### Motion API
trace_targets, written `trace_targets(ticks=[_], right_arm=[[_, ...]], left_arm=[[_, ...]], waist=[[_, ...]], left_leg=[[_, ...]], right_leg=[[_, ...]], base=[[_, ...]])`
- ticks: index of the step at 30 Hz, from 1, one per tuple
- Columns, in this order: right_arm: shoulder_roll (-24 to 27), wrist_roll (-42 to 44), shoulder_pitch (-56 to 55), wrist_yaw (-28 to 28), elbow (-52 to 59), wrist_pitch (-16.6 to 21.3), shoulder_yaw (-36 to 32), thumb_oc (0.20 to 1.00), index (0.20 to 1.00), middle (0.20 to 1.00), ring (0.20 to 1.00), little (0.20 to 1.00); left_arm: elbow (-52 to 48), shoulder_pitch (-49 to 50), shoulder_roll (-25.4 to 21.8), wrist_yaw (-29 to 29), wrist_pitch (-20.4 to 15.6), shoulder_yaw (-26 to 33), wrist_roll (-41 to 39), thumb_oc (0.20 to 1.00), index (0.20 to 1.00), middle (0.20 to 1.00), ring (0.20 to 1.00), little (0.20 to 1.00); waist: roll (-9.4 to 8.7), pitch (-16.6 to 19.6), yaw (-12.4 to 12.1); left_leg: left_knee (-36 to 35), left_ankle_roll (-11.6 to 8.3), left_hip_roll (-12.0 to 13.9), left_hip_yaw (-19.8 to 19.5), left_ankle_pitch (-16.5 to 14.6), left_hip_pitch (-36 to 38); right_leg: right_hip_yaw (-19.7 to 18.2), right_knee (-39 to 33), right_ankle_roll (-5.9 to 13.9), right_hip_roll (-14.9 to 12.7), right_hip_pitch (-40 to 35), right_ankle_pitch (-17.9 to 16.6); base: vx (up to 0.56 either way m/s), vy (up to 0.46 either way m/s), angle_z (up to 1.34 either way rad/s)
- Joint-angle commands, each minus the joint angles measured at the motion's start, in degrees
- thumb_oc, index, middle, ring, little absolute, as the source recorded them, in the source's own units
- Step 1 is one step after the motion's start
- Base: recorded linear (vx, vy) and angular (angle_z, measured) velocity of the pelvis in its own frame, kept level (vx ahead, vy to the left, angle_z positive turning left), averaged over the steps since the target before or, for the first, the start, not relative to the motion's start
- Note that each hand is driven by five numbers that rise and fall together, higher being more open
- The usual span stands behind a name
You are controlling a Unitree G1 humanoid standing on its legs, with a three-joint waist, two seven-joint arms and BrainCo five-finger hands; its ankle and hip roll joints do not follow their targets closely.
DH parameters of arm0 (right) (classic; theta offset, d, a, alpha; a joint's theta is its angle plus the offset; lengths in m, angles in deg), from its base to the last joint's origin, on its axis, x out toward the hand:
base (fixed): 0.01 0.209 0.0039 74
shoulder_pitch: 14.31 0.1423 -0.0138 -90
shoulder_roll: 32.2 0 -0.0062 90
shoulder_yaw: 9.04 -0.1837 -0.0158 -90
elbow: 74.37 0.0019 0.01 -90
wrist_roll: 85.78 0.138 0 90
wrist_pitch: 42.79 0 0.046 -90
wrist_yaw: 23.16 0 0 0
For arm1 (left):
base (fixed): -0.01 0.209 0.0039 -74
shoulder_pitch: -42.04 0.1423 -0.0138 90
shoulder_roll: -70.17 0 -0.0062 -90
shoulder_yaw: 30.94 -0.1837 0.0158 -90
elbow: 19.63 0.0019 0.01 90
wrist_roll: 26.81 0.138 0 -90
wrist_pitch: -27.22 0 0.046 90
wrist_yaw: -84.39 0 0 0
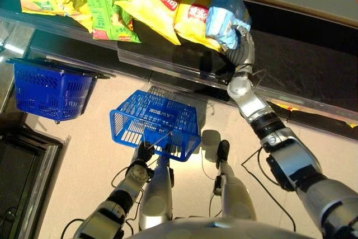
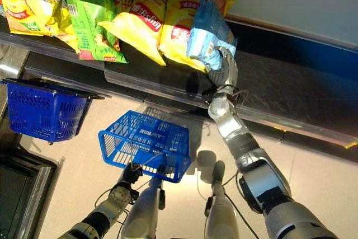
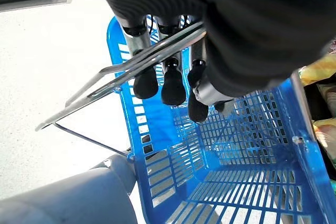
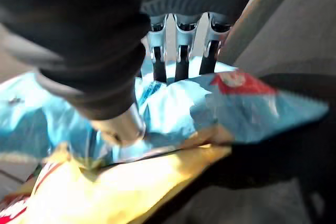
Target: Pick up the snacks into the basket
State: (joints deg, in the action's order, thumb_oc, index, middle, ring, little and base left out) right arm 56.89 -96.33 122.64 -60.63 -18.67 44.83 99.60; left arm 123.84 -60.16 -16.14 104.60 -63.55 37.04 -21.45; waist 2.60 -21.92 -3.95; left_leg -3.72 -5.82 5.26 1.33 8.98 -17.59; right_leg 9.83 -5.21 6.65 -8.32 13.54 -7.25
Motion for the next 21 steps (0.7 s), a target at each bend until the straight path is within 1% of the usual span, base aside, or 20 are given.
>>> trace_targets(ticks=[1,3,6,11,12,15,17,21], right_arm=[[-4.4,3.0,-5.7,4.7,-3.1,-0.3,3.3,0.2,0.2,0.2,0.2,0.2],[-3.9,4.3,-8.5,5.4,-1.1,0.5,2.6,0.2,0.2,0.2,0.2,0.2],[-3.7,4.7,-9.4,5.6,-0.2,0.6,2.3,0.2,0.2,0.2,0.2,0.2],[-2.7,6.3,-12.8,6.3,3.0,1.7,0.7,0.2,0.2,0.2,0.2,0.2],[-2.0,6.9,-14.3,6.5,4.8,2.2,-0.2,0.2,0.2,0.2,0.2,0.2],[-1.6,6.9,-14.9,6.5,5.5,2.3,-0.6,0.2,0.2,0.2,0.2,0.2],[-0.8,7.9,-16.3,6.3,6.6,3.0,-2.5,0.2,0.2,0.2,0.2,0.2],[0.4,8.1,-17.9,6.2,7.7,3.3,-4.0,0.2,0.2,0.2,0.2,0.2]], left_arm=[[4.5,1.3,-2.8,1.7,1.4,-1.3,0.2,0.2,0.2,0.2,0.2,0.2],[5.3,1.1,-2.6,1.4,1.5,-0.6,0.1,0.2,0.2,0.2,0.2,0.2],[5.4,1.0,-2.6,1.3,1.6,-0.4,0.1,0.2,0.2,0.2,0.2,0.2],[6.5,0.4,-2.6,0.9,1.7,0.8,0.2,0.2,0.2,0.2,0.2,0.2],[6.6,0.2,-2.6,0.6,1.8,1.3,0.3,0.2,0.2,0.2,0.2,0.2],[6.7,0.0,-2.5,0.6,1.9,1.4,0.4,0.2,0.2,0.2,0.2,0.2],[7.2,-0.3,-2.7,0.3,2.1,2.1,0.6,0.2,0.2,0.2,0.2,0.2],[7.8,-0.7,-2.8,0.0,2.1,2.6,0.8,0.2,0.2,0.2,0.2,0.2]], waist=[[-0.94,-1.4,-3.5],[-1.04,-1.4,-2.9],[-1.05,-1.3,-2.8],[-1.35,-1.1,-1.8],[-1.56,-0.9,-1.4],[-1.64,-0.9,-1.3],[-1.94,-0.5,-0.8],[-2.15,-0.2,-0.3]], left_leg=[[-1.3,4.06,-5.6,-1.4,-2.1,-0.1],[-1.3,4.1,-5.6,-1.3,-2.3,0.2],[-1.3,4.09,-5.6,-1.2,-2.3,0.3],[-1.3,4.14,-5.4,-1.0,-2.4,0.8],[-1.3,4.2,-5.3,-1.0,-2.4,1.1],[-1.3,4.22,-5.3,-0.9,-2.3,1.1],[-1.3,4.3,-5.3,-0.7,-2.4,1.4],[-1.3,4.32,-5.3,-0.8,-2.4,1.3]], right_leg=[[-1.4,0.2,2.4,-0.5,3.1,-2.8],[-1.7,0.2,2.37,-0.6,3.0,-2.9],[-1.8,0.2,2.37,-0.6,3.0,-2.9],[-2.2,0.3,2.26,-0.4,2.9,-2.9],[-2.4,0.4,2.17,-0.3,2.8,-2.9],[-2.4,0.4,2.14,-0.3,2.8,-2.9],[-2.5,0.5,2.02,-0.2,2.8,-2.9],[-2.6,0.6,1.98,-0.1,3.0,-3.0]], base=[[0.0,0.0,0.0],[-0.02,0.012,0.0],[0.0,0.0,0.0],[-0.02,-0.001,0.0],[-0.03,-0.005,0.01],[-0.02,-0.004,0.0],[0.0,0.0,0.0],[-0.01,-0.003,0.0]])
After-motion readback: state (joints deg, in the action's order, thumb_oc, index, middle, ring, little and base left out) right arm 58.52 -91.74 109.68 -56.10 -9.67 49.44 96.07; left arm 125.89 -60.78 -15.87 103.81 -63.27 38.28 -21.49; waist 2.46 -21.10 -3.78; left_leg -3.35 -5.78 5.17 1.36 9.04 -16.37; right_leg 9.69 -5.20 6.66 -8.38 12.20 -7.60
